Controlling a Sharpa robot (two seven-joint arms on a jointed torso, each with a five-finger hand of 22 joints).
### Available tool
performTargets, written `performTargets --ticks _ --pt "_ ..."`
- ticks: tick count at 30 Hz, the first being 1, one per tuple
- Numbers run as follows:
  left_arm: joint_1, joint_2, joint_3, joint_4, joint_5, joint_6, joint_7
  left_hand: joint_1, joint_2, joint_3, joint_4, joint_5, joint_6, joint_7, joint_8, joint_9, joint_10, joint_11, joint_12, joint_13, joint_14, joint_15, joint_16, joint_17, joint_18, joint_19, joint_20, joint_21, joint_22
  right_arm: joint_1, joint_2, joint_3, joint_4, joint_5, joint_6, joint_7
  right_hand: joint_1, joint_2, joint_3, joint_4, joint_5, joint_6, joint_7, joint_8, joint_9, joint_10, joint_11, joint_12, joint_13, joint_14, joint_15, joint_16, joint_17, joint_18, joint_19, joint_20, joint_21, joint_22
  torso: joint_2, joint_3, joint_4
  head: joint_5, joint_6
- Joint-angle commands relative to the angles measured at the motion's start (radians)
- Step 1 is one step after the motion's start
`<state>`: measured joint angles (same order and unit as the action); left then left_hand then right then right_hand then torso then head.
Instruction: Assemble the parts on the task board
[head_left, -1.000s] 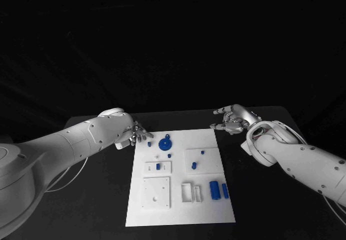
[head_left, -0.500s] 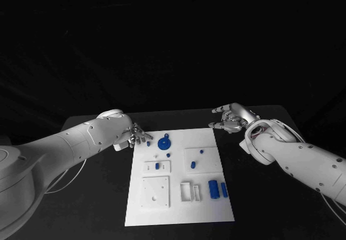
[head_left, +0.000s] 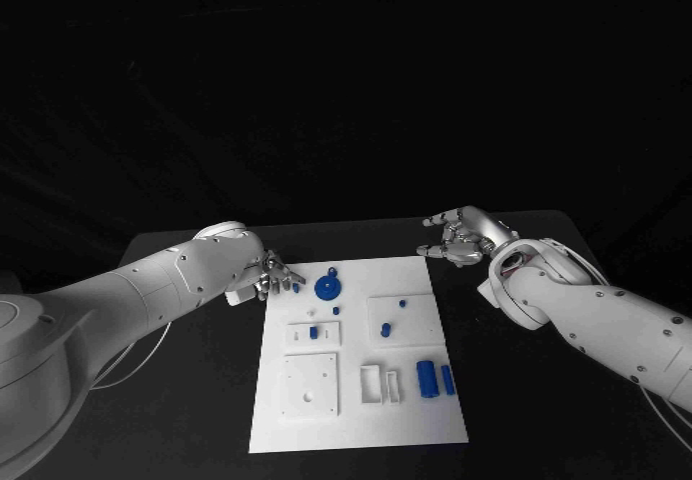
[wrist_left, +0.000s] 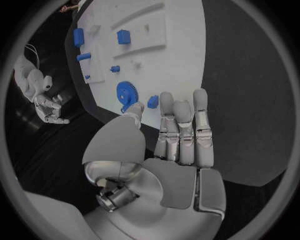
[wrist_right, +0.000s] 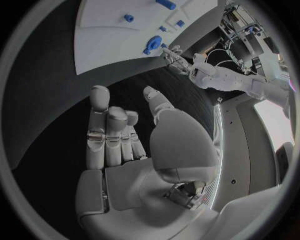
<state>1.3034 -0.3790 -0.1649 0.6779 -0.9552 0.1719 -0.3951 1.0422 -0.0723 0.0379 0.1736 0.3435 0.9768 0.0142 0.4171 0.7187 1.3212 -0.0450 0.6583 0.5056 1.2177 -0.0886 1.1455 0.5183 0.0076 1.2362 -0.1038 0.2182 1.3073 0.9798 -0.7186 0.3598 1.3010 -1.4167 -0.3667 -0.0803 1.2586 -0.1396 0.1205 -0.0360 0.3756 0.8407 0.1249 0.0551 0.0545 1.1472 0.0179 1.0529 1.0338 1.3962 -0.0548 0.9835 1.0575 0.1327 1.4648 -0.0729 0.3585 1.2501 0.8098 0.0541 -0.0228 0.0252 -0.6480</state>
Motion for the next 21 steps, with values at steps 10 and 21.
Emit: performTargets --ticks 10,21 --pt "-0.003 0.005 -0.001 -0.002 0.016 0.018 0.015 0.016 0.071 -0.026 -0.070 0.005 0.009 0.009 -0.046 -0.032 -0.005 0.002 -0.002 -0.006 -0.008 0.003 0.001 -0.006 -0.008 -0.006 0.001 -0.006 0.018 0.000 0.000 0.001 0.000 -0.006 0.005 0.001 0.003 -0.003 -0.002 0.007 0.007 0.000 0.006 0.001 0.001 0.004 0.006 0.006 0.000 0.002 0.008 0.004 0.000 0.011 0.042 0.008 0.007 -0.002 0.000 -0.0002 0.0004 -0.005 -0.001" --pt "-0.004 0.006 -0.001 0.001 0.038 -0.004 0.028 0.029 0.114 -0.022 -0.108 0.015 0.012 0.006 -0.057 -0.034 -0.005 0.000 -0.003 -0.006 -0.007 0.002 0.002 -0.007 -0.008 -0.004 0.000 -0.006 0.018 0.000 0.000 0.001 -0.003 -0.006 0.009 0.000 0.003 -0.003 -0.002 0.007 0.007 0.000 0.006 0.001 0.001 0.004 0.006 0.006 0.000 0.002 0.008 0.004 0.000 0.011 0.042 0.008 0.007 -0.002 0.001 -0.0005 0.0010 -0.005 -0.002"
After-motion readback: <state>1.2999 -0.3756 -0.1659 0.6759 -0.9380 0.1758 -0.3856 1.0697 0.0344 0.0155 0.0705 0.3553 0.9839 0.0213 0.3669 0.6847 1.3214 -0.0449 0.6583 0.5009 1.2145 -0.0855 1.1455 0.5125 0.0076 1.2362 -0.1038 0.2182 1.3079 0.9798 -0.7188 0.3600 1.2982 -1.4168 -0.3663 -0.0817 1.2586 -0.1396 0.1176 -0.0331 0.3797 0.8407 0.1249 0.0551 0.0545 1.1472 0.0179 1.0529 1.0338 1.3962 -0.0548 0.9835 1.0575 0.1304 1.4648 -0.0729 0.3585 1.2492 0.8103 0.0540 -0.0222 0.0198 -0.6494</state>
